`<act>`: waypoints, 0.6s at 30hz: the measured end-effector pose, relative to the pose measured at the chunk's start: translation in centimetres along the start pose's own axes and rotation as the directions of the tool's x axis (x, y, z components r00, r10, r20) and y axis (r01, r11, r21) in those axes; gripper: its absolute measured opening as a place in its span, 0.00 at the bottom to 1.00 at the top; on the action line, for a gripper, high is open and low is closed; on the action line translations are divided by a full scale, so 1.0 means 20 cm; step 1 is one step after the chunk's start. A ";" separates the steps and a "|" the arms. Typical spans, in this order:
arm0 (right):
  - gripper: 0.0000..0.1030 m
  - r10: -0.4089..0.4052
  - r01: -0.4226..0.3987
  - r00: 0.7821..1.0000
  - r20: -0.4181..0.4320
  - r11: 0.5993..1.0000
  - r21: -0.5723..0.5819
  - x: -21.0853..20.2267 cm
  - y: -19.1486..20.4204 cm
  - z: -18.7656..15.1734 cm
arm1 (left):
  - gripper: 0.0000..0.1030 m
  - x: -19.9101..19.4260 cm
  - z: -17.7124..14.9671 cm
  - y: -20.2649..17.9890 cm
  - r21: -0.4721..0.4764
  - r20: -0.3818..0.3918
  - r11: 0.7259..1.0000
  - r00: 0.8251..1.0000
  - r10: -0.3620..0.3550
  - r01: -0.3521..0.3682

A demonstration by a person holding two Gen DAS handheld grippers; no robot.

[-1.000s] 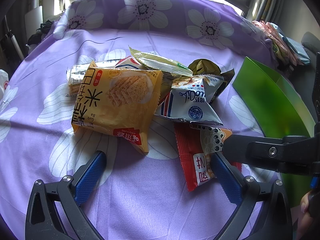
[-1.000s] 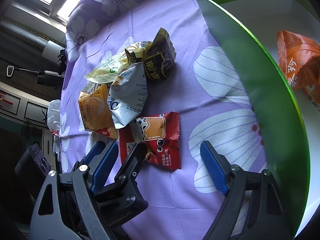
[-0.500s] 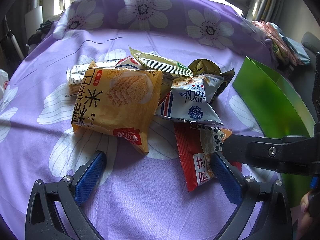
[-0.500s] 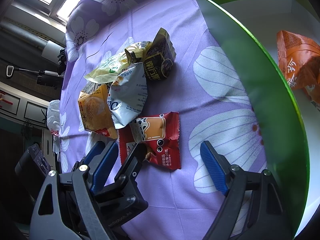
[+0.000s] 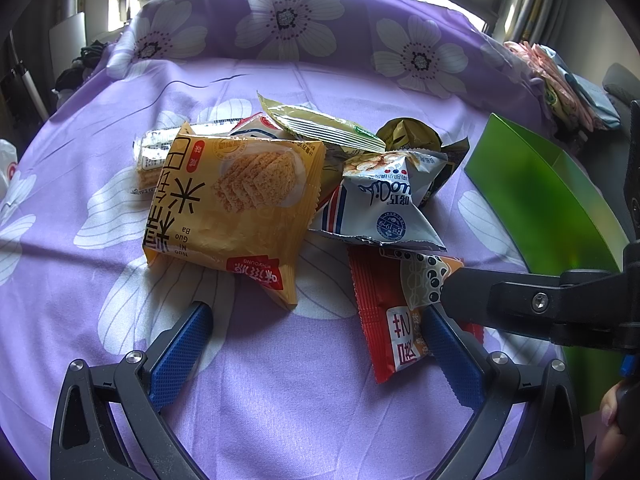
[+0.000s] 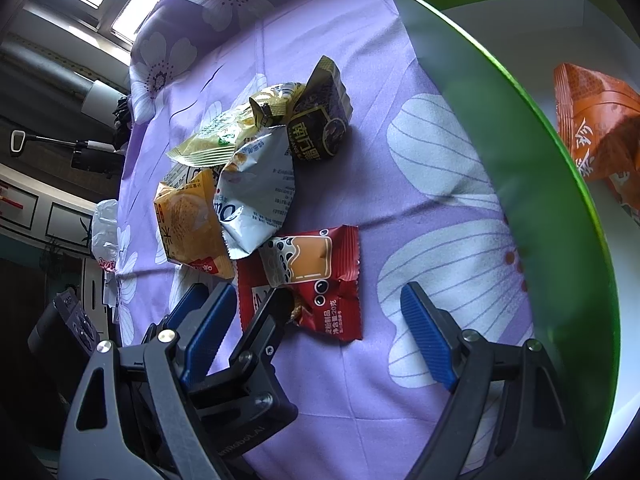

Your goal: Organize snacks

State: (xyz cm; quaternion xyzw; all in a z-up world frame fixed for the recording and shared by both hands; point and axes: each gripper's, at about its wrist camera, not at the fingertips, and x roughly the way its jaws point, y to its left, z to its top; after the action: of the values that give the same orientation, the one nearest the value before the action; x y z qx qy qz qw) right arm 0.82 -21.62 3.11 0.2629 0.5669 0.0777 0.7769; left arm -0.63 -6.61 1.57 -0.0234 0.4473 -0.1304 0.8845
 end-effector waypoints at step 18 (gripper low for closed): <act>0.84 -0.024 0.024 1.000 0.001 1.000 -0.016 0.01 0.03 -0.01 | 1.00 0.00 0.00 -0.01 -0.003 0.004 1.000 1.000 0.008 -0.008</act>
State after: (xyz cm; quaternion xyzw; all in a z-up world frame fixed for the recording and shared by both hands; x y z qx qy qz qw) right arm 0.87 -20.94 3.17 0.2498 0.5690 0.0727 0.7801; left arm -0.70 -6.71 1.59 -0.0232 0.4458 -0.1262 0.8859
